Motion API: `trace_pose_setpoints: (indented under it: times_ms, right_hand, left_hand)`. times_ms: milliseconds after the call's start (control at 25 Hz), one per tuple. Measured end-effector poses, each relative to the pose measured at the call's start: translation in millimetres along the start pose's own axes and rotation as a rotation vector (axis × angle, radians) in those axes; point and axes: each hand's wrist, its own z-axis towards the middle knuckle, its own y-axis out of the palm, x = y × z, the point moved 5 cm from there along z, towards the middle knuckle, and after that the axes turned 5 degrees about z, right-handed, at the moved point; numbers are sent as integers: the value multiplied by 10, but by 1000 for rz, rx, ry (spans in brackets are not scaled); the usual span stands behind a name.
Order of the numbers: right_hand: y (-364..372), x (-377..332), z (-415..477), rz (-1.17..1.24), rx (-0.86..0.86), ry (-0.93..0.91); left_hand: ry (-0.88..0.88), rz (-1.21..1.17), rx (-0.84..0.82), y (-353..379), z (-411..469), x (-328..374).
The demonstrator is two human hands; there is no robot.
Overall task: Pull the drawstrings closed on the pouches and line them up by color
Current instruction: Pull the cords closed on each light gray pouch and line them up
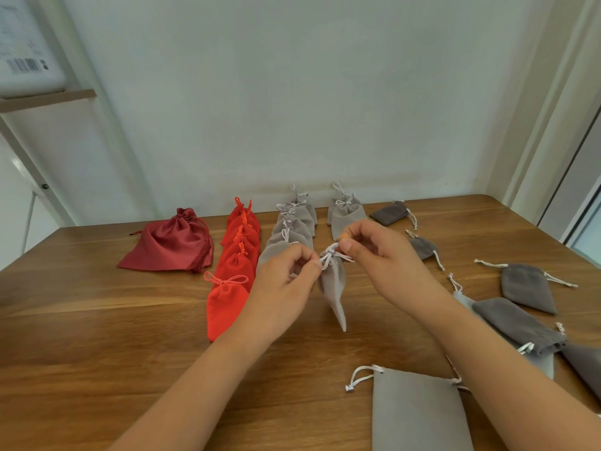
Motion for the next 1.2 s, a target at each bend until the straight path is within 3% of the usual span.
trace_pose_setpoints:
  times_ms: [200, 400, 640, 880, 1000, 1200]
  right_hand:
    - [22, -22, -16, 40, -43, -22]
    - [45, -48, -28, -309, 0, -113]
    - [92, 38, -47, -375, 30, -57]
    - [-34, -14, -25, -186, 37, -94]
    - [-100, -40, -19, -289, 68, -138]
    - [-222, -113, -11, -499, 128, -231]
  left_hand:
    - [55, -1, 3, 5, 1, 15]
    - [17, -35, -203, 100, 2, 3]
    - [39, -119, -323, 179, -49, 53]
    - [-65, -200, -203, 207, -97, 98]
    - [-120, -155, -156, 187, -101, 134]
    - [-16, 111, -88, 106, -103, 216]
